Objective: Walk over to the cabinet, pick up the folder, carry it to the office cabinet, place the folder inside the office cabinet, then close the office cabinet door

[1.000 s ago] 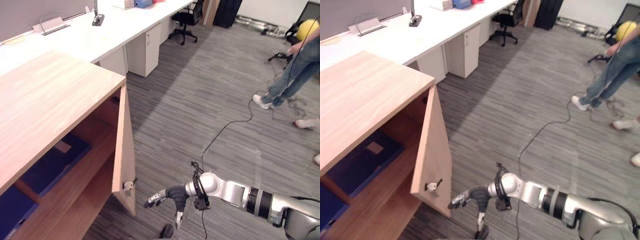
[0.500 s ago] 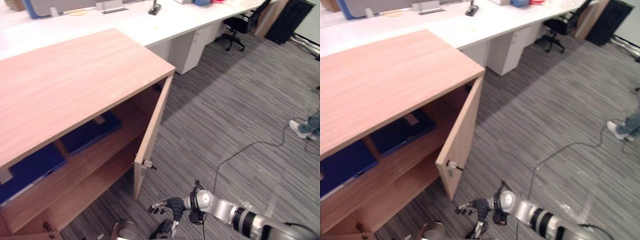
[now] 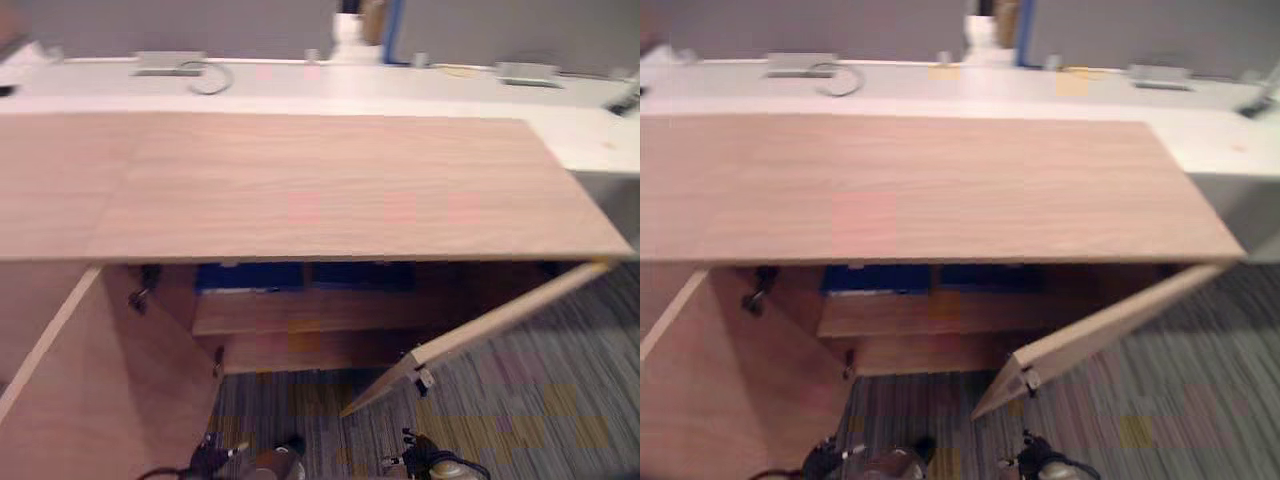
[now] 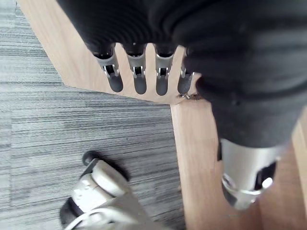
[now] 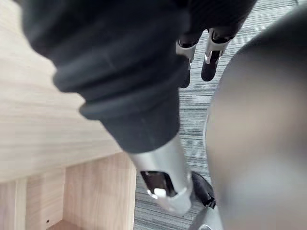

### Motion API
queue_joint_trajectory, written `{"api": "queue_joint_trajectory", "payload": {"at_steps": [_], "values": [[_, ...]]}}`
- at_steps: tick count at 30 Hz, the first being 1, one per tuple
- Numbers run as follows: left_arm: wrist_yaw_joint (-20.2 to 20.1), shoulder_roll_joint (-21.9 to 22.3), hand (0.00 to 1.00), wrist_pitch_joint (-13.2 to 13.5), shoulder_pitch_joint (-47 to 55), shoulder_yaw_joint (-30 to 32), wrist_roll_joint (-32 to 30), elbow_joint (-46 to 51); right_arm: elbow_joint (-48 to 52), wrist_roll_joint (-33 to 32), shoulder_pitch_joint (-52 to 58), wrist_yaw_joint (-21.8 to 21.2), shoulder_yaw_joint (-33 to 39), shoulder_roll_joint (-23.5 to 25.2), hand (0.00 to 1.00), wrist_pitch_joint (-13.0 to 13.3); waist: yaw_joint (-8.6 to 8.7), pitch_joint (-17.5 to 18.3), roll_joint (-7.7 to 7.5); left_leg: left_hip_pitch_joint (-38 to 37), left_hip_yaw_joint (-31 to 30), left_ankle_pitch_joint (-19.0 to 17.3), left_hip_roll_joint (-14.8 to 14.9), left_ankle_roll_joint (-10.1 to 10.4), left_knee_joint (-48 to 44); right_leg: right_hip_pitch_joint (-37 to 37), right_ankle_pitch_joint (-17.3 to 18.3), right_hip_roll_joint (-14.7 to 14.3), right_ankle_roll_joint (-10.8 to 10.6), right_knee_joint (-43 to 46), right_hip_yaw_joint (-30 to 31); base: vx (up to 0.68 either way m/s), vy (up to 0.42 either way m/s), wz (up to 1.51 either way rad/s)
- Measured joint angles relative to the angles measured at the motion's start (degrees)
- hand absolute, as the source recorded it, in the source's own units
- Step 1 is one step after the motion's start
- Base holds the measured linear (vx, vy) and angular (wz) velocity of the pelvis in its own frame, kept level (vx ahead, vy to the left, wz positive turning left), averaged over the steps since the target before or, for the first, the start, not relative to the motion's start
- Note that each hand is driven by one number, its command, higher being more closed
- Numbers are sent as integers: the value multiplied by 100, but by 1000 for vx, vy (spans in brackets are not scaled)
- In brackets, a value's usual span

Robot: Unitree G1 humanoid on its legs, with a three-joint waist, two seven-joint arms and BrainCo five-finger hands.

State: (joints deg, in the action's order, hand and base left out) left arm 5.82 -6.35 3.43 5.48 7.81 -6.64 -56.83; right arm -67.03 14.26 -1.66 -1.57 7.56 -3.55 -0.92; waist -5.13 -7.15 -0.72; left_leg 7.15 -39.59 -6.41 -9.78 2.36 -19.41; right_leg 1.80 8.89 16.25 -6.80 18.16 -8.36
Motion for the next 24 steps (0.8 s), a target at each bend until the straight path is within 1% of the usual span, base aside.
{"api": "queue_joint_trajectory", "payload": {"at_steps": [1,2,3,4,5,6,7,8,9,10,11,12,13,14,15,16,17,19,20,22,23,24], "values": [[11,11,0,1,36,59,1,61,6,-32,22,5,15,84,0,-5,-39,56,-79,-31,-106,-63,-26,110,-36,-81,-60,-6,-51,-285,-101,87,-368,78],[23,-2,0,5,50,95,8,78,6,-73,29,11,31,129,0,-4,-30,90,-144,-15,-151,-117,-61,189,-51,-100,-233,-8,-67,-383,-129,71,-392,68],[53,66,0,8,48,255,44,43,1,-157,25,14,58,169,0,-5,-53,103,-145,11,-181,-301,63,254,-94,-151,-36,-36,-360,-373,-290,46,-378,59],[87,174,0,25,134,419,75,48,15,-213,21,20,275,157,0,7,-14,182,30,74,-17,-326,425,293,-61,-198,24,-276,-240,-373,-515,41,-376,55],[108,199,0,26,181,450,119,33,14,-245,21,38,359,145,0,10,28,197,69,62,18,-287,582,365,10,-234,74,-378,-166,-347,-613,34,-365,54],[133,200,0,32,226,492,195,30,-1,-333,30,78,435,148,0,9,76,197,66,7,40,-206,753,533,170,-313,148,-487,-95,-308,-763,38,-401,68],[145,166,0,37,241,494,293,23,-9,-429,61,124,486,141,0,8,117,164,32,-18,190,-84,927,641,326,-364,263,-578,-3,-191,-977,31,-325,67],[151,157,0,40,238,486,300,12,-12,-445,70,135,492,127,0,9,140,138,31,3,303,-39,951,630,315,-395,282,-593,17,-168,-1056,-1,-262,78],[159,149,0,40,246,444,305,2,-20,-496,85,151,579,114,0,9,165,118,11,118,894,166,993,559,333,-478,287,-565,30,-193,-1244,-41,-103,72],[168,106,0,43,248,374,307,2,-37,-580,103,177,691,112,0,9,226,106,-1,180,1841,297,1110,442,410,-491,281,-505,42,-267,-1422,-57,-104,74],[170,94,0,46,225,365,303,2,-64,-637,98,180,696,101,0,12,258,93,3,269,2417,199,1182,359,189,-507,273,-480,56,-283,-1520,-41,-6,64],[181,92,0,43,263,316,299,1,-87,-648,104,181,696,82,0,16,289,90,3,376,3501,-77,1354,251,-368,-562,273,-454,56,-293,-1646,-5,51,59],[198,43,0,45,284,157,293,1,-99,-650,104,184,695,70,0,27,302,89,0,361,4188,-319,1462,128,-504,-594,270,-437,48,-309,-1739,14,82,49],[198,7,0,45,293,107,293,-4,-123,-650,79,187,693,78,0,29,283,62,-35,382,4249,-332,1463,85,-512,-586,267,-406,35,-309,-1746,10,128,21],[201,-36,0,45,301,41,294,-20,-162,-653,33,186,698,104,0,19,228,3,-89,378,4377,-300,1442,18,-507,-594,255,-353,25,-358,-1717,-4,109,-3],[200,-67,0,44,335,0,294,-50,-178,-657,27,188,710,115,0,20,239,-5,-115,367,4392,-279,1387,-13,-469,-605,237,-343,13,-399,-1707,-1,123,0],[196,-128,0,43,381,-41,293,-108,-180,-692,44,187,800,175,0,30,275,30,-177,360,4389,-197,1251,-101,-299,-616,148,-275,-66,-551,-1696,20,149,17],[184,-228,0,43,386,-180,281,-108,-192,-852,60,186,924,234,0,29,285,37,-302,205,4317,151,958,-227,350,-678,-28,-180,-46,-928,-1684,37,130,35],[157,-268,0,44,387,-263,267,-106,-191,-860,68,186,929,244,0,29,294,47,-328,113,4201,372,778,-278,712,-703,-149,-121,-52,-1086,-1698,38,49,42],[149,-292,0,44,385,-341,260,-102,-179,-860,65,185,932,251,0,30,314,48,-341,37,4068,561,593,-343,1036,-723,-220,7,-154,-1093,-1830,40,65,49],[139,-300,0,44,387,-354,237,-102,-175,-860,64,185,945,260,0,34,329,42,-355,-5,3941,633,491,-380,1170,-763,-229,70,-171,-1052,-1944,68,80,72],[128,-291,0,44,400,-361,204,-104,-177,-858,66,175,1065,274,0,39,368,52,-337,-58,3707,653,408,-418,1318,-762,-254,192,-215,-721,-2080,72,92,95]]}}
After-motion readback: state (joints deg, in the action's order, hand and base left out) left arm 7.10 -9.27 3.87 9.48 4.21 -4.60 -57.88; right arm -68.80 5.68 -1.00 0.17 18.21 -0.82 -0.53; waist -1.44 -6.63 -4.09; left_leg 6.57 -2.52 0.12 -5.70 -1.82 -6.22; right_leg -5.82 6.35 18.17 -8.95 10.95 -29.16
